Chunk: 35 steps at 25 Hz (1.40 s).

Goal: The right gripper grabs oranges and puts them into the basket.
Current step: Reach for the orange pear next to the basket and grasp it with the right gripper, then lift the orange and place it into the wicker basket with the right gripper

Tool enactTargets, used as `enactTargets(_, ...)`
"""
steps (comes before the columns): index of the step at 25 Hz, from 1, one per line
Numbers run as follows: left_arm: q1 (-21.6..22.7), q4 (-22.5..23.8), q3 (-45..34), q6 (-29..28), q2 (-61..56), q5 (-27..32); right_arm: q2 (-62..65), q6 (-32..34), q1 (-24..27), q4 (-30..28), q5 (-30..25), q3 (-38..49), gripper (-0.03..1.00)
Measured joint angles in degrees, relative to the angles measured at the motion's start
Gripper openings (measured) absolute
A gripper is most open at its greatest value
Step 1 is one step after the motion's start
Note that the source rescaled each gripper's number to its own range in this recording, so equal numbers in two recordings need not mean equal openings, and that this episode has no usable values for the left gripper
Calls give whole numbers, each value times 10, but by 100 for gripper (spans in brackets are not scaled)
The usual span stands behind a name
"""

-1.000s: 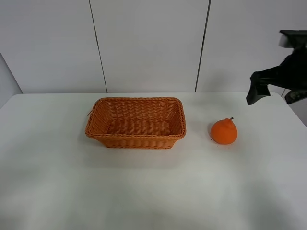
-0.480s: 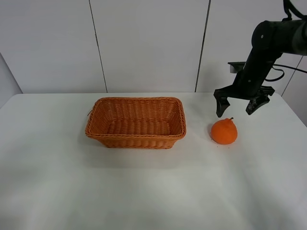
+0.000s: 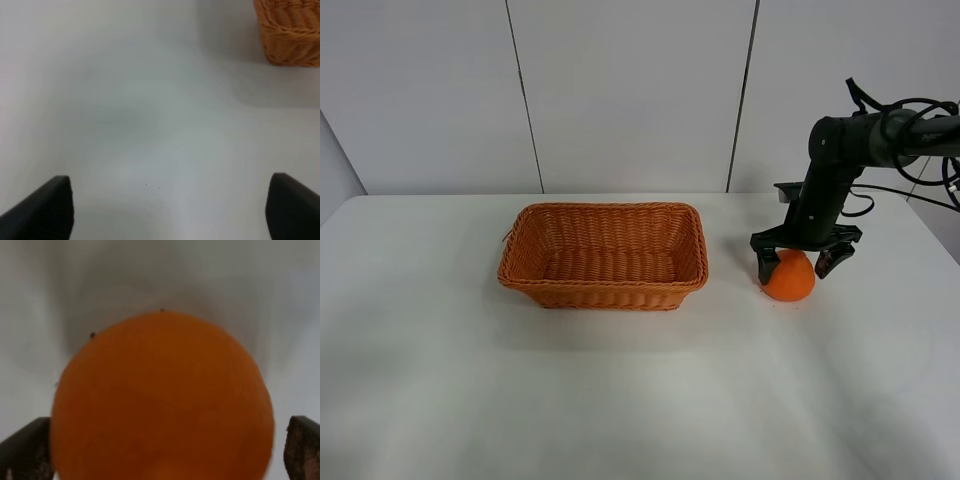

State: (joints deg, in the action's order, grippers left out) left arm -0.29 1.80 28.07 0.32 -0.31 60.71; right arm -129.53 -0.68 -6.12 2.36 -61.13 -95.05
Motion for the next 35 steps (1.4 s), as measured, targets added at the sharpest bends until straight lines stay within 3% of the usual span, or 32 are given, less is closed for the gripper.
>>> enactTargets(2, 0, 0, 0, 0, 0, 0, -4, 0, 0, 0, 5, 0, 97)
enactTargets(4, 0, 0, 0, 0, 0, 0, -4, 0, 0, 1, 7, 0, 84)
enactTargets(9, 0, 0, 0, 0, 0, 0, -3, 0, 0, 1, 5, -1, 19)
enactTargets(11, 0, 0, 0, 0, 0, 0, 3, -3, 0, 1, -1, -7, 2)
enactTargets(17, 0, 0, 0, 0, 0, 0, 39, -5, 0, 2, -72, -66, 1)
enactTargets(27, 0, 0, 0, 0, 0, 0, 131, -7, -4, 18, -87, -180, 1)
enactTargets(31, 0, 0, 0, 0, 0, 0, 138, -7, -44, 19, -89, -195, 1)
enactTargets(35, 0, 0, 0, 0, 0, 0, 132, -7, -120, 17, -90, -226, 1)
